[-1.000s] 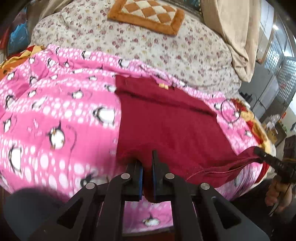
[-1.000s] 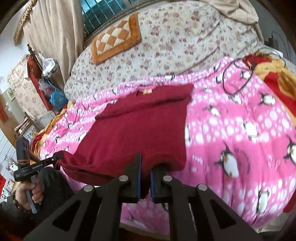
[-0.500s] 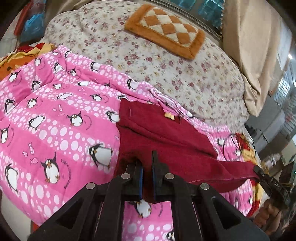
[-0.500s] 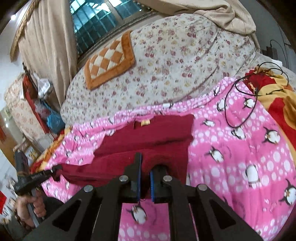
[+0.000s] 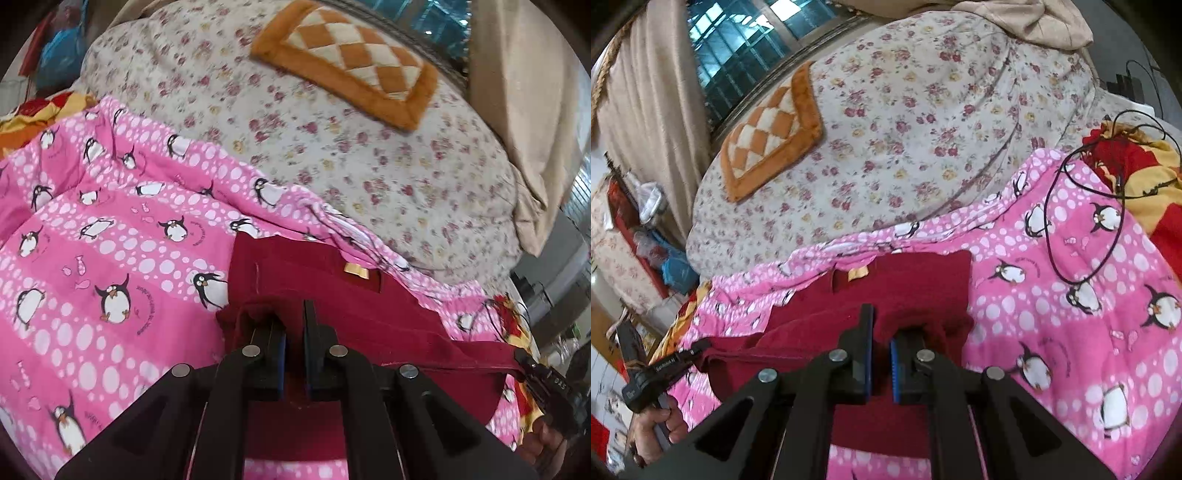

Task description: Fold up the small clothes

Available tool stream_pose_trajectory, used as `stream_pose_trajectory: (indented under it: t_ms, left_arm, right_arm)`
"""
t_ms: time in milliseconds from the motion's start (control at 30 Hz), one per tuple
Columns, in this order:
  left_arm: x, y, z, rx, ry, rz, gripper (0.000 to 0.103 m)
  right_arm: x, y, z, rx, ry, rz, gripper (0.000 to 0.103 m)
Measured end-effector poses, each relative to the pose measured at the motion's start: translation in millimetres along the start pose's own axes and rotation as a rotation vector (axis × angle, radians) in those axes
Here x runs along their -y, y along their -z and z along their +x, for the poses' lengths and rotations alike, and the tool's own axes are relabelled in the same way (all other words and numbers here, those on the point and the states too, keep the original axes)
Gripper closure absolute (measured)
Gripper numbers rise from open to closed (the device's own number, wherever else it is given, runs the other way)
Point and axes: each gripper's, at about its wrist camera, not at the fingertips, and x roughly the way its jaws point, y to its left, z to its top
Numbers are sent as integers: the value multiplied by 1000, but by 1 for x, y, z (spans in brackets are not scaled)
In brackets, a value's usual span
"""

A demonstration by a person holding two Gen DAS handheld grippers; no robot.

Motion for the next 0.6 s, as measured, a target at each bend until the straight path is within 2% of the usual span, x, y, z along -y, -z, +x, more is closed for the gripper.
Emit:
stream_pose_trajectory:
  t_ms: [200,400,600]
  left_arm:
    - [0,-13,33,-20,-43,2,103]
    - [4,-28,65,-21,-87,11,103]
    - [13,-36,105,-16,-161,89,103]
  right_arm:
    - [5,-16,40,-2,44,60,96]
    - [5,-23,71,5,107,64,96]
    - [18,-25,113,-39,186,88,96]
